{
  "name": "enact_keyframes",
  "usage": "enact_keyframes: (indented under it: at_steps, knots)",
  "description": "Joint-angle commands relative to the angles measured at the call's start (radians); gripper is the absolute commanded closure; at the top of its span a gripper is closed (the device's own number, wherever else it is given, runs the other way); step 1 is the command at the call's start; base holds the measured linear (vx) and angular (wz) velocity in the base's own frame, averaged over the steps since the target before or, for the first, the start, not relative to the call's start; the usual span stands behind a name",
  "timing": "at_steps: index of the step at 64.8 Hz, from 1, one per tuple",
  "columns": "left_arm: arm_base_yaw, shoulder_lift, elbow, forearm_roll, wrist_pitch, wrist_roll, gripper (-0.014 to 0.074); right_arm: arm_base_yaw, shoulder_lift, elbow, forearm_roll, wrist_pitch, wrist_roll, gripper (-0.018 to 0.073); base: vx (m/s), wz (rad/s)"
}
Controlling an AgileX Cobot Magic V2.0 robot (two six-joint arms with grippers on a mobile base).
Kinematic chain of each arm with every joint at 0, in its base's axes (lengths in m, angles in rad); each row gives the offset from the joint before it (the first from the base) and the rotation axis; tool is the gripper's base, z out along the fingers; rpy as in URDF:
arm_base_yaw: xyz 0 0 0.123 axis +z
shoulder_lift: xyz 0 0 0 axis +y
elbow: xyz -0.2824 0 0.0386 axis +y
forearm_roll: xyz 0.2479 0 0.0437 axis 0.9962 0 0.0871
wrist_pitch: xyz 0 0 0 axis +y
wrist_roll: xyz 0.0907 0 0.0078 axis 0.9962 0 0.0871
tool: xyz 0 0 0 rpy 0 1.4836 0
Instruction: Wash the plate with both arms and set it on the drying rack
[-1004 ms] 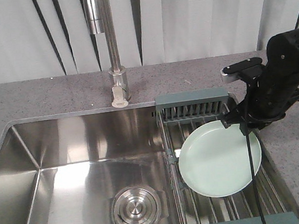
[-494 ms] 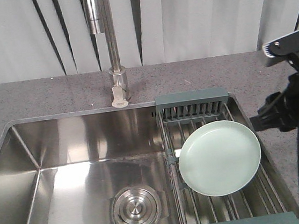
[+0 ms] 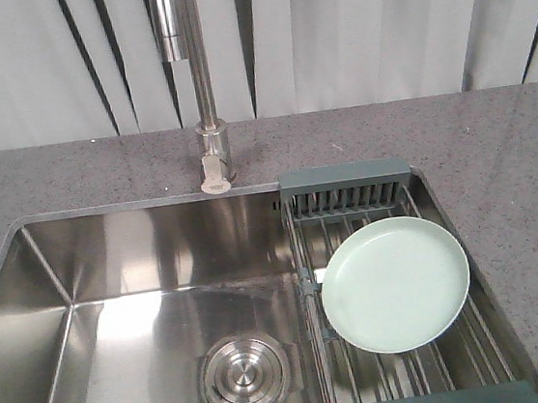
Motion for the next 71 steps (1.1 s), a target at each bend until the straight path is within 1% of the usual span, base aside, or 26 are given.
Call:
enact_keyframes:
  at_steps: [1,13,71]
  knots:
    - [-0.002,0.007,-0.025,-0.010,-0.056,-0.010,0.0011,0.000,-0.052,-0.011,-0.002,-0.041,0.004,0.0307,0.00,0.00]
    - [-0.002,0.007,-0.025,-0.010,-0.056,-0.010,0.0011,0.000,-0.098,-0.011,-0.002,-0.017,0.004,0.0313,0.00,0.00]
    - [-0.002,0.007,-0.025,-0.010,-0.056,-0.010,0.0011,0.000,-0.098,-0.011,-0.002,-0.010,0.004,0.0314,0.00,0.00]
